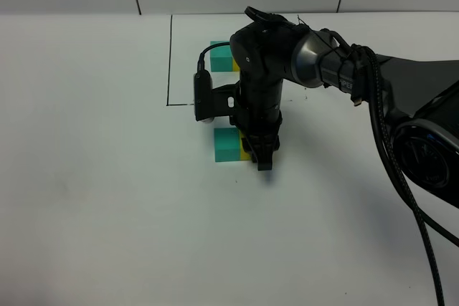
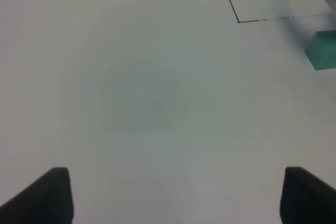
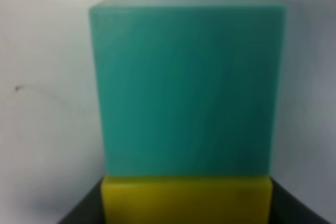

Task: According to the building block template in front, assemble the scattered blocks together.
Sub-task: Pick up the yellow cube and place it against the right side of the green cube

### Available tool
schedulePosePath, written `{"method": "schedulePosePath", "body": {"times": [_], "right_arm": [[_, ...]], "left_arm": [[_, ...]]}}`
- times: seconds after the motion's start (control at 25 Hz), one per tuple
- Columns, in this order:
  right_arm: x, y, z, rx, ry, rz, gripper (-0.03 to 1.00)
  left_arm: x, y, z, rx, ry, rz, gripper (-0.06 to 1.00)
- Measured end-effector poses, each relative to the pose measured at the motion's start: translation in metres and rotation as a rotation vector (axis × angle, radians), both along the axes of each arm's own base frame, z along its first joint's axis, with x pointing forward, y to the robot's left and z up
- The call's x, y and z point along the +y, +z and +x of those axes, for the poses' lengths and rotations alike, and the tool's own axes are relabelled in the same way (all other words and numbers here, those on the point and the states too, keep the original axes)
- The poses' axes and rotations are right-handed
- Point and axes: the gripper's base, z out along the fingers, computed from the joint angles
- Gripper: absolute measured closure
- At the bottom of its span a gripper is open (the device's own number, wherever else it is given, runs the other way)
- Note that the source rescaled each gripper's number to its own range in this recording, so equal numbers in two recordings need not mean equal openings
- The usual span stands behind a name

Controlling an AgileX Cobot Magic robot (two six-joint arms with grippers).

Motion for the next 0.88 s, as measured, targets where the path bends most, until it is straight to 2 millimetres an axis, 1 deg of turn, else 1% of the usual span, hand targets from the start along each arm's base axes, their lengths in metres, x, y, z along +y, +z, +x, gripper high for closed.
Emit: {"method": "schedulePosePath", "body": {"times": [0.08,0.56,0.88], "right_arm": [[0.0006,-0.0031,-0.0001,0.008,-0.003,0.003,0.96],[0.0007,-0.0039,0.0002,0.009,-0.003,0.002,0.96],[0.0008,-0.0039,0.0004,0.009,-0.037,0.005,0.96]], "left_arm": [[0.0,0.0,0.0,0.0,0.0,0.0,-0.01],[0.0,0.0,0.0,0.0,0.0,0.0,-0.01],[0.0,0.0,0.0,0.0,0.0,0.0,-0.01]]}}
